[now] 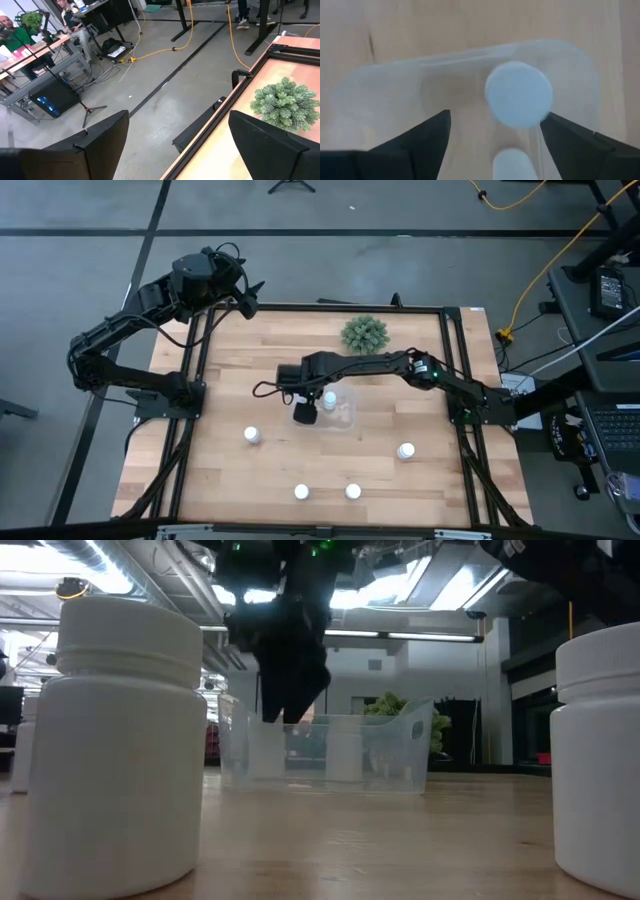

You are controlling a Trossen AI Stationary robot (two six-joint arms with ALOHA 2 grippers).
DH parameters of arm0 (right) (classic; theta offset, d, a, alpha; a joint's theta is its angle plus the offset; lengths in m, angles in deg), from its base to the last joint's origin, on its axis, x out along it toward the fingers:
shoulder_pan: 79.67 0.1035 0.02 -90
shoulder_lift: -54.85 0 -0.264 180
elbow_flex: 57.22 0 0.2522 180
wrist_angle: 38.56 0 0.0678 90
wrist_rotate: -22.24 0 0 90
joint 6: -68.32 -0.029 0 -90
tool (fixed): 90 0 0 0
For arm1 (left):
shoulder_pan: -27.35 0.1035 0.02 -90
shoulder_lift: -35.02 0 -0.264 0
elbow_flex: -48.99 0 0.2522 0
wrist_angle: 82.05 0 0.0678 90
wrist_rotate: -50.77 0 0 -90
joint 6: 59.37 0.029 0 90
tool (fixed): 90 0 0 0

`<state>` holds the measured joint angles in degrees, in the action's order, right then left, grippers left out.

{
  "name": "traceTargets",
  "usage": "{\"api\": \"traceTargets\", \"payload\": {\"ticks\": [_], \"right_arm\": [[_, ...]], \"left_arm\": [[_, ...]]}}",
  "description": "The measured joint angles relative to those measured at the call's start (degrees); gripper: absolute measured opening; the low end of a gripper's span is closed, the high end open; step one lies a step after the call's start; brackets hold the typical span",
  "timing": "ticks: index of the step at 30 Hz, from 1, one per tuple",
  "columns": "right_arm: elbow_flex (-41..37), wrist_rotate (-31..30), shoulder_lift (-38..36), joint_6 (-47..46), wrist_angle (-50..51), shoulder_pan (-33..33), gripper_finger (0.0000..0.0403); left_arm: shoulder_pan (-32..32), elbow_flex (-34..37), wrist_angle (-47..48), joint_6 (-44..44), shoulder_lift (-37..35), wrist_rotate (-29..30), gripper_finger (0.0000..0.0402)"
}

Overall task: Pick and place pill bottles into a basket
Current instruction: Put the white pill bottle into the transparent bin

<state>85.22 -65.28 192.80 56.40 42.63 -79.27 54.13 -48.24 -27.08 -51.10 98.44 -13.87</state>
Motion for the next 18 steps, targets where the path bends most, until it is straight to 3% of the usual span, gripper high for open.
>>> {"api": "traceTargets", "payload": {"ticks": [4, 7, 14, 18], "right_arm": [[6.13, -2.11, -0.02, 0.20, 6.23, 0.68, 0.0309], [4.77, -4.92, -3.28, -1.01, 7.24, 1.12, 0.0309], [4.66, -19.77, -12.23, -6.09, 20.53, 3.82, 0.0308], [4.10, -23.83, -18.07, -9.02, 22.33, 7.78, 0.0298]], "left_arm": [[0.00, 0.00, -0.02, 0.00, 0.00, -0.97, 0.0338], [0.00, 0.00, -0.04, 0.00, 0.01, -1.54, 0.0338], [0.00, 0.00, 0.08, 0.92, -0.31, -1.37, 0.0338], [0.00, 0.00, -0.04, 0.94, -0.52, -1.31, 0.0338]]}}
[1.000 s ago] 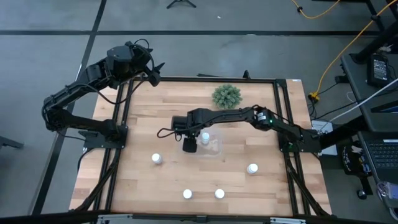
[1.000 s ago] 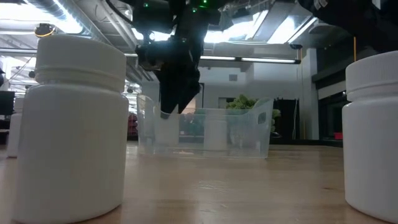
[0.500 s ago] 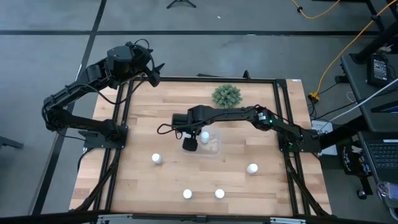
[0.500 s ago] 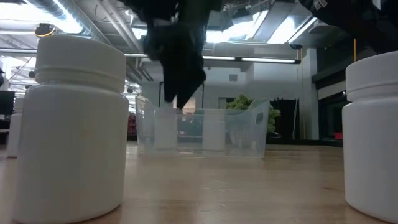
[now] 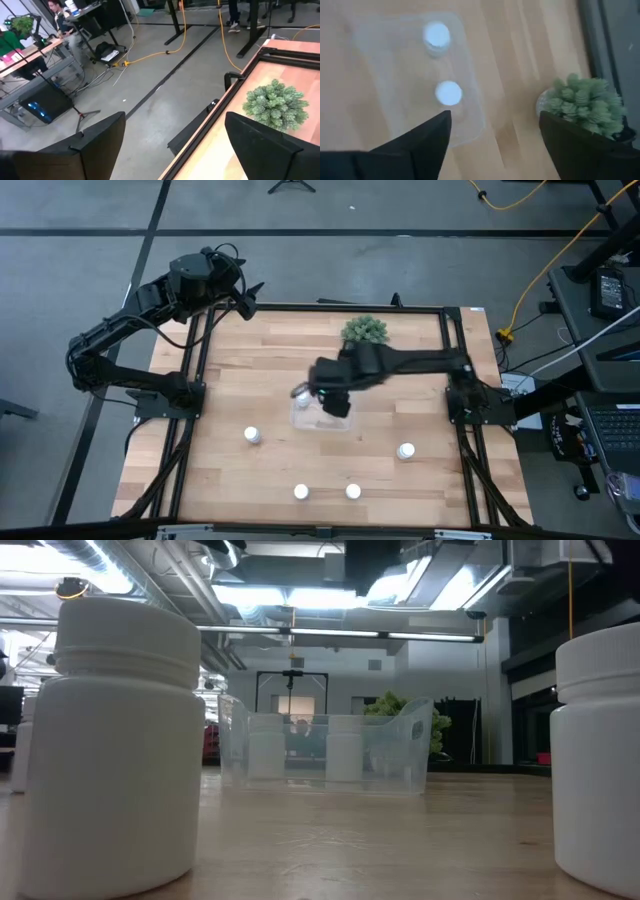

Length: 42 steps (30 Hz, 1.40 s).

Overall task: Pick and place pill bottles into a basket
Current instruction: Put the white pill bottle into the transparent bin

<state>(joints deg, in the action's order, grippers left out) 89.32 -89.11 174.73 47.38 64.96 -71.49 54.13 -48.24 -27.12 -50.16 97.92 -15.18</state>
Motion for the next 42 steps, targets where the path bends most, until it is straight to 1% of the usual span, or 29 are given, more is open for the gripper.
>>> {"api": "traceTargets", "payload": {"ticks": [4, 8, 11, 16, 18, 21, 24, 27, 29, 33, 37, 42], "right_arm": [[-3.56, -0.02, -6.31, -3.63, 0.08, 4.13, 0.0284], [-11.29, 0.05, -14.38, -10.15, -0.33, 9.85, 0.0272], [-20.04, 0.05, -21.31, -17.43, -0.19, 14.89, 0.0267], [-37.78, 0.28, -31.30, -34.11, -0.18, 22.18, 0.0264], [-44.39, 1.64, -33.87, -40.10, -1.93, 24.38, 0.0264], [-52.56, 2.09, -36.54, -46.37, -5.53, 27.13, 0.0264], [-58.38, 2.77, -37.08, -47.76, -10.65, 28.39, 0.0264], [-61.97, 5.96, -36.83, -44.34, -16.44, 28.16, 0.0264], [-63.86, 6.84, -36.63, -43.40, -20.27, 27.84, 0.0264], [-66.53, 9.30, -36.66, -48.28, -24.45, 27.73, 0.0264], [-67.34, 12.84, -36.66, -51.01, -24.64, 27.50, 0.0264], [-67.36, 14.36, -36.68, -56.26, -23.98, 26.84, 0.0264]], "left_arm": [[0.00, 0.40, -0.47, -0.03, -0.07, -0.24, 0.0338], [0.00, 2.52, -0.61, -0.04, -0.07, -0.28, 0.0338], [0.00, 4.33, -0.72, 0.01, -0.07, -0.37, 0.0338], [0.00, 7.24, -0.25, -1.07, -0.02, -1.75, 0.0338], [0.00, 7.67, -0.28, -2.21, -0.02, -1.75, 0.0338], [0.00, 8.11, -0.32, -4.61, 0.00, -1.72, 0.0338], [0.00, 8.11, -0.58, -6.96, -0.02, -1.71, 0.0338], [0.00, 8.11, -0.67, -8.56, -0.02, -1.39, 0.0338], [0.00, 8.11, -0.66, -9.87, -0.02, -1.09, 0.0338], [0.00, 8.11, -0.66, -12.69, -0.02, -1.07, 0.0338], [-0.04, 8.11, -0.64, -14.26, -0.02, -1.05, 0.0338], [-0.04, 8.11, -0.64, -14.62, -0.02, -1.05, 0.0338]]}}
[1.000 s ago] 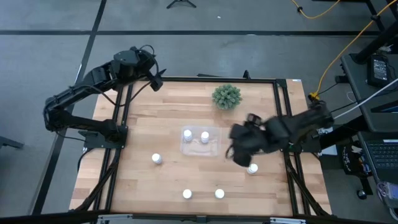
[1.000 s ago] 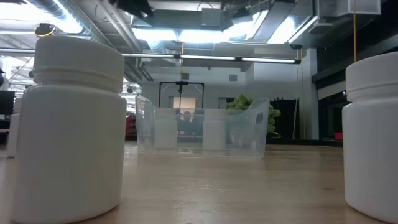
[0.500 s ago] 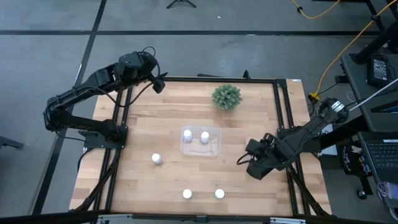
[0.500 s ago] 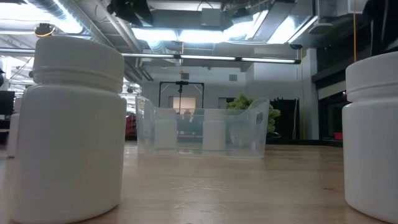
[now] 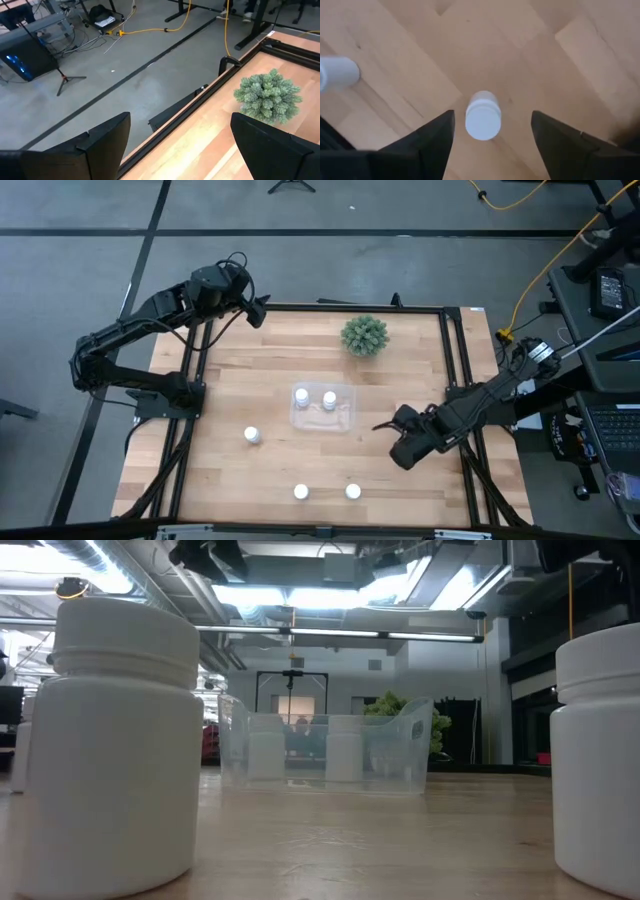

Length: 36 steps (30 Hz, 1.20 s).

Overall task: Pick and place pill bottles into a basket
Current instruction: Put the white pill bottle into the transparent bin

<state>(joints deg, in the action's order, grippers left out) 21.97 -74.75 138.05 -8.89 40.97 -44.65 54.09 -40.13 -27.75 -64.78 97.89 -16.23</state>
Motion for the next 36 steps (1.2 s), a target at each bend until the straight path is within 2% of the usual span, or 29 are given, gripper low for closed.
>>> {"api": "traceTargets", "payload": {"ticks": [6, 13, 20, 27, 36], "right_arm": [[-0.02, 3.16, 0.00, -4.87, 0.09, -0.92, 0.0264], [-0.10, 2.27, 0.15, -5.01, 1.61, -1.98, 0.0267], [-1.61, 2.16, 0.23, -5.38, 0.48, -2.23, 0.0294], [-3.73, 4.15, 0.75, -6.66, -7.33, -1.73, 0.0296], [-4.00, 5.00, 4.04, -6.78, -5.31, -0.42, 0.0296]], "left_arm": [[0.00, -0.01, -0.02, -0.08, 0.00, 0.02, 0.0338], [0.00, 0.00, -0.08, -1.97, 0.00, 1.74, 0.0338], [0.00, 0.00, -0.09, -2.62, 0.00, 2.00, 0.0338], [0.00, 0.00, -0.07, -3.06, 0.00, 2.91, 0.0338], [-0.02, 0.00, -0.37, -2.97, 0.00, 2.99, 0.0338]]}}
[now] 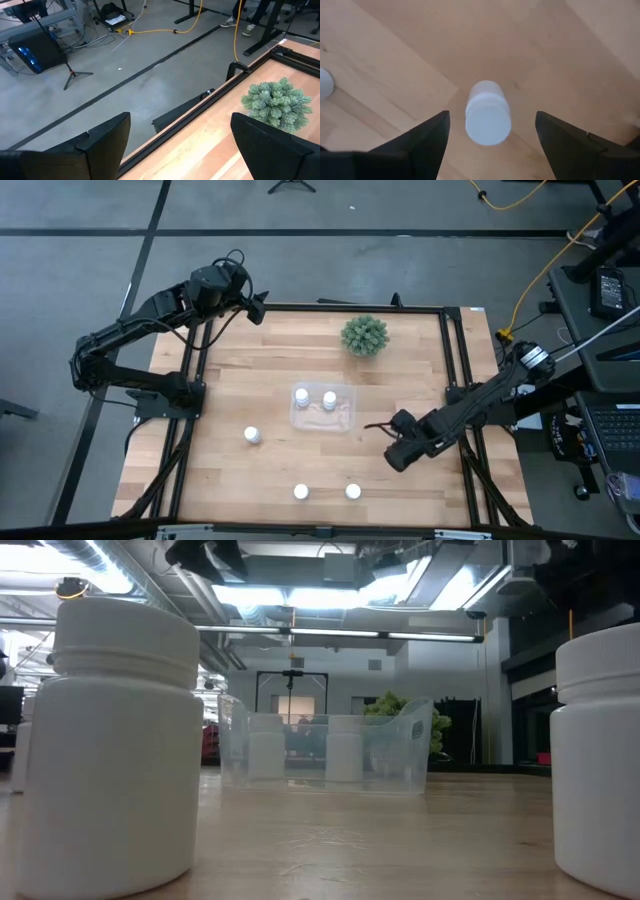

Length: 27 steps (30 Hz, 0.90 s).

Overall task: Pick and place pill bottles into a basket
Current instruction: Put the white pill bottle into the transparent bin

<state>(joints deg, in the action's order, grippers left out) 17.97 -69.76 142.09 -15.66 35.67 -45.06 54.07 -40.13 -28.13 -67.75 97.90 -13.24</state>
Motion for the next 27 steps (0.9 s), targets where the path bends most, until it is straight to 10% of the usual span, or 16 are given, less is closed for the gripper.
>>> {"api": "traceTargets", "payload": {"ticks": [27], "right_arm": [[0.00, 2.75, 7.34, -2.92, -4.13, 3.10, 0.0296]], "left_arm": [[0.02, -0.02, -1.88, 0.13, 0.00, 0.03, 0.0338]]}}
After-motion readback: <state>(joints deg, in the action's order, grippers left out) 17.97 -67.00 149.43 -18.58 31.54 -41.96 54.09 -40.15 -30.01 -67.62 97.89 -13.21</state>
